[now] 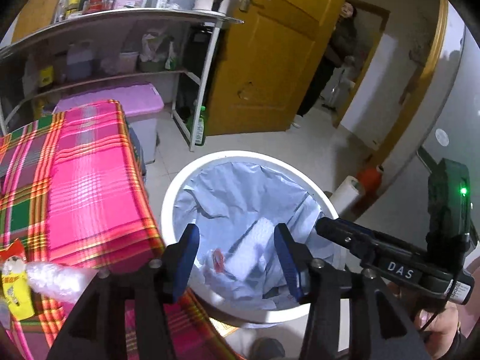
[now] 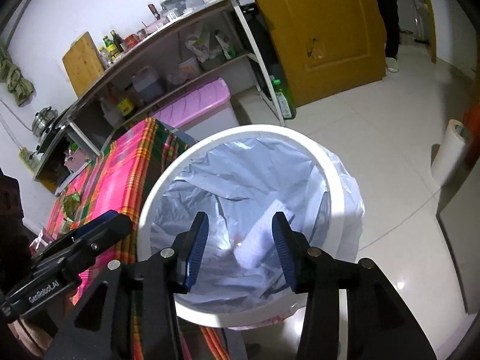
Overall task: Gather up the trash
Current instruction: 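Carry cup and foam net over the bin and open both grippers, then grasp the purple snack wrapper with the left gripper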
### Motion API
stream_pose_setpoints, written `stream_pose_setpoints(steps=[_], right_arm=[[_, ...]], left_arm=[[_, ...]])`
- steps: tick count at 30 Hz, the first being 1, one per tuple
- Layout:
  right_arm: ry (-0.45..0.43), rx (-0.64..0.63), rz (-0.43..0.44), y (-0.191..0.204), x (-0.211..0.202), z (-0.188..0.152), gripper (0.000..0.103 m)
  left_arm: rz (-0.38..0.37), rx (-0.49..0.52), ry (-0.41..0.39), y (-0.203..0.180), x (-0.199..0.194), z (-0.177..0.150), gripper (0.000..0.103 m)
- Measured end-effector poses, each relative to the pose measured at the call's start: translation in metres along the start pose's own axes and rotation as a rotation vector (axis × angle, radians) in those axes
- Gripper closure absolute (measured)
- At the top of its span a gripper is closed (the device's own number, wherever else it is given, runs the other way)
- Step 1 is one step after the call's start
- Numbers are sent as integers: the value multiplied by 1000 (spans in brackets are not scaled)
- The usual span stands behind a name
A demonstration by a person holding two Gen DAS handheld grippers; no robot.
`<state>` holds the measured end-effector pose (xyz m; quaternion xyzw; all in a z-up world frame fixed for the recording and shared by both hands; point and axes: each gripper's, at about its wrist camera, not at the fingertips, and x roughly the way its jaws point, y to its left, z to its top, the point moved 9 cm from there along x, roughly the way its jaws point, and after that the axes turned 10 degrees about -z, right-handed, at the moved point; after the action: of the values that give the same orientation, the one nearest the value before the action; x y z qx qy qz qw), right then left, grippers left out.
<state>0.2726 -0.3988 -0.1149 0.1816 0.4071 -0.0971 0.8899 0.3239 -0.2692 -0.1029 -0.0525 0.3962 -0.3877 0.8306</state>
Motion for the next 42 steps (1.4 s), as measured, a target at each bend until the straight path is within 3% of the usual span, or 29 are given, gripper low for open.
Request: stream_pose_setpoints(steps=[11, 14, 22, 25, 29, 34, 42], right_arm=[[-84, -75, 90, 46, -62, -16, 58], [-95, -119, 119, 65, -79, -31, 58], [-100, -251, 192, 118, -107, -71, 58], [-100, -289, 222, 135, -112, -83, 57], [-101, -344, 235, 154, -116, -98, 47], [-79, -387, 243, 169, -112, -109, 47], [-69, -464, 257, 197, -99, -111, 44]], left_arm=[[25, -6, -108, -4, -81, -12, 52], [64, 3, -146, -3, -109, -23, 60], [156, -9, -181, 14, -170, -68, 63], [204, -18, -180, 25, -188, -84, 63], [266, -35, -182, 41, -207, -100, 63], [319, -65, -196, 63, -228, -113, 62], [391, -129, -216, 113, -248, -117, 48]])
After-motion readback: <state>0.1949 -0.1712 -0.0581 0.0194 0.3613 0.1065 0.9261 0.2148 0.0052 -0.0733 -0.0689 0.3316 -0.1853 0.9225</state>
